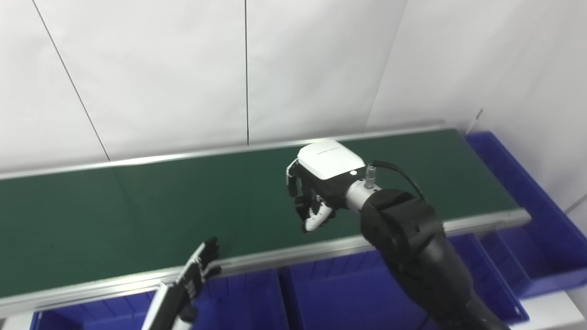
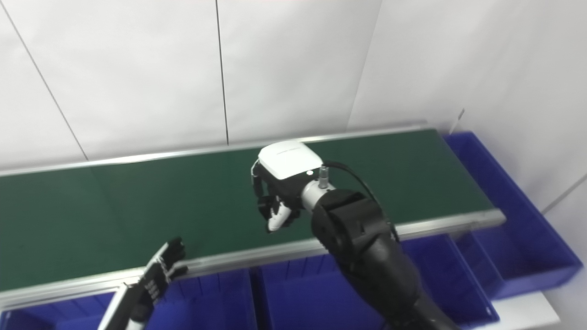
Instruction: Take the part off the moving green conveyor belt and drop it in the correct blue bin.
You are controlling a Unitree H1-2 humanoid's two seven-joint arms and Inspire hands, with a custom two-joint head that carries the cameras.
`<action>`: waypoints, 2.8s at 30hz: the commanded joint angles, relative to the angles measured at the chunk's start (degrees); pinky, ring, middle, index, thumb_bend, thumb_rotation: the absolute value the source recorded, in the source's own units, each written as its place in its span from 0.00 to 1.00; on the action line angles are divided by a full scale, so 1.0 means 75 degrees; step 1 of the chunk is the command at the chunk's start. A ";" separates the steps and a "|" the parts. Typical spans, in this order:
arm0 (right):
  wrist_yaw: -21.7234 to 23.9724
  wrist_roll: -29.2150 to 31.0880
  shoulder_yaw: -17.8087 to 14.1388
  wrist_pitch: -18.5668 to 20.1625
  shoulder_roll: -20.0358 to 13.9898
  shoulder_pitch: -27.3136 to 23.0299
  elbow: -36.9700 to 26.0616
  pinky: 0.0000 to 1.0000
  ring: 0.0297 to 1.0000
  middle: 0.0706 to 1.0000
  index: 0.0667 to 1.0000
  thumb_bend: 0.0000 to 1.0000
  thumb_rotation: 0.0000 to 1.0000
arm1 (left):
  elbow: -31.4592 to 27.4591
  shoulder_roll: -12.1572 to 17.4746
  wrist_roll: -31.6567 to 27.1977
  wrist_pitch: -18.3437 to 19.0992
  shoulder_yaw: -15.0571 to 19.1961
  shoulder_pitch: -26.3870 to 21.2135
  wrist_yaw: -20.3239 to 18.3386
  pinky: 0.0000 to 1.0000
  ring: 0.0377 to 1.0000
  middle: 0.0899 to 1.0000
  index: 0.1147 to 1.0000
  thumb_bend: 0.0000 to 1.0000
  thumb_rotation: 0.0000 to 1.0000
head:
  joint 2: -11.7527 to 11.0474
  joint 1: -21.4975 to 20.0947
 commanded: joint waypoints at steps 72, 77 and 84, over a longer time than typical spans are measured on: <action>-0.2277 0.0904 -0.0589 -0.0725 0.0418 0.2894 0.0765 0.58 0.73 0.81 0.77 1.00 0.63 | -0.0737 -0.0127 0.0000 0.0701 0.0135 -0.0355 -0.0173 0.82 0.91 0.92 0.92 0.98 1.00 | 0.0699 0.1243; -0.4884 0.3433 -0.1310 -0.2120 0.0994 0.3701 0.0757 0.46 0.61 0.69 0.75 0.94 0.75 | -0.0508 -0.0201 0.0196 0.0461 0.0018 -0.0338 -0.0134 0.82 0.90 0.92 0.92 0.97 1.00 | 0.0492 0.1925; -0.7646 0.6057 -0.2078 -0.4341 0.2018 0.4156 0.2386 0.59 0.67 0.75 0.79 0.66 0.91 | -0.0142 -0.0238 0.0456 0.0156 -0.0088 -0.0281 -0.0074 0.81 0.92 0.94 0.92 0.97 1.00 | 0.0116 0.2427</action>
